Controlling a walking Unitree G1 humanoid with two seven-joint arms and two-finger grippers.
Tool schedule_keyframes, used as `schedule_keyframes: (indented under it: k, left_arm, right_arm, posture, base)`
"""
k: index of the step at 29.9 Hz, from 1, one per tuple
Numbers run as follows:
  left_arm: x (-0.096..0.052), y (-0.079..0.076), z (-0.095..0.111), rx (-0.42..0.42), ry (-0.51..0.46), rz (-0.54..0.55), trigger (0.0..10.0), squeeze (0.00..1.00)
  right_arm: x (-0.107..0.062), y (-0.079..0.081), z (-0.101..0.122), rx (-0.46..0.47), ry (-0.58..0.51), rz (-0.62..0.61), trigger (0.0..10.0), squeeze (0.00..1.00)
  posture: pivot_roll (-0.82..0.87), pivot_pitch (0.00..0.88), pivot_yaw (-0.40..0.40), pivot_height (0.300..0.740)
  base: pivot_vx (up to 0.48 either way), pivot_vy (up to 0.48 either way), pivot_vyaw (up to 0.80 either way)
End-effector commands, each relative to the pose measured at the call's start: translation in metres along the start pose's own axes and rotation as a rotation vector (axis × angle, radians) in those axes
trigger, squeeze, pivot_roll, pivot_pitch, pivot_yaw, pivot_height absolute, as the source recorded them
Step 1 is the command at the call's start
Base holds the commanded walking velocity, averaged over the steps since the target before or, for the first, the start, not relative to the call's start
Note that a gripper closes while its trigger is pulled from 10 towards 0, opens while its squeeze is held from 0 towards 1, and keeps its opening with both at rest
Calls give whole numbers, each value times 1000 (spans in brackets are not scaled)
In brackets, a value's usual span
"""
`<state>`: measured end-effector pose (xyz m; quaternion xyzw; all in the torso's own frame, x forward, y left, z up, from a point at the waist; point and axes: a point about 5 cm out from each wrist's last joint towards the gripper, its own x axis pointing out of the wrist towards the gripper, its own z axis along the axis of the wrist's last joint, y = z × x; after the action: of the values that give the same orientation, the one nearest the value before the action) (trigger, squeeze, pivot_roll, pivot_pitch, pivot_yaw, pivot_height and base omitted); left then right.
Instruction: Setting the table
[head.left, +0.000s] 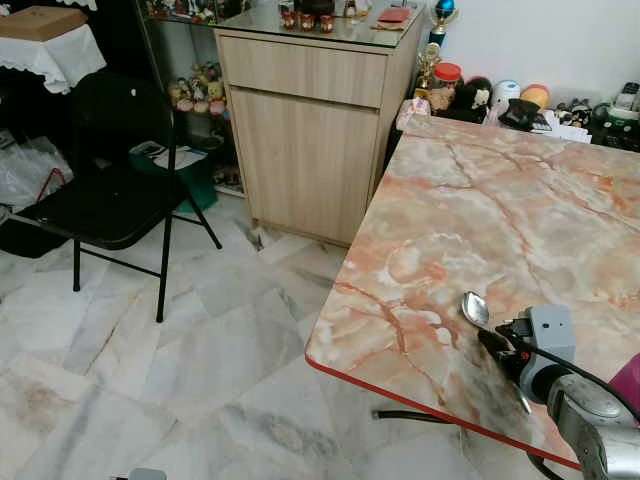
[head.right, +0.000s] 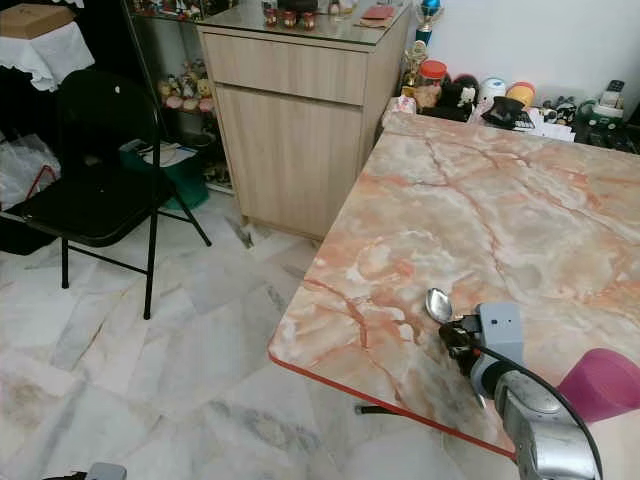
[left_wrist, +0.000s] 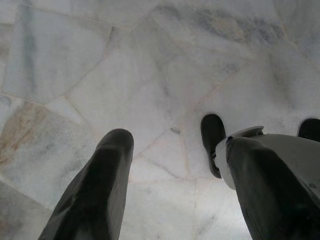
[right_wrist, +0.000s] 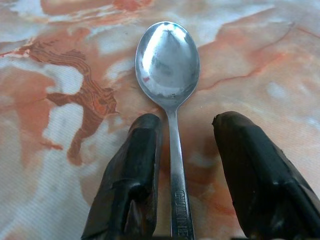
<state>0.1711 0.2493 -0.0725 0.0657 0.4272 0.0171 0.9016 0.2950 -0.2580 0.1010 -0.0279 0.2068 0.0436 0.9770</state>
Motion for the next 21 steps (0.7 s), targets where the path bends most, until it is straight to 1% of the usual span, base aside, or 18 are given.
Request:
schedule_keyframes:
  k: [1, 7, 12, 17, 21]
  left_arm:
    - [-2, 0, -7, 12, 30, -2, 10000, 0]
    - [-2, 1, -9, 19, 33, -4, 10000, 0]
    - [-2, 0, -9, 24, 33, -9, 10000, 0]
    - [-2, -1, -8, 25, 31, -12, 10000, 0]
    - [-2, -3, -8, 20, 31, -14, 10000, 0]
  right_arm:
    - [1, -1, 1, -2, 0, -6, 10000, 0]
    - [3, 4, -1, 0, 1, 5, 10000, 0]
    - [5, 3, 0, -3, -1, 2, 10000, 0]
    - [7, 7, -1, -1, 1, 11, 10000, 0]
    - [9, 12, -4, 0, 8, 22, 10000, 0]
  posture:
    - [6, 118, 8, 740]
    - [5, 93, 13, 740]
    - [5, 85, 9, 740]
    - [6, 90, 8, 740]
    - [7, 110, 4, 740]
  base:
    - [0, 0, 0]
    - [0, 0, 0]
    - [0, 0, 0]
    - [0, 0, 0]
    - [0, 0, 0]
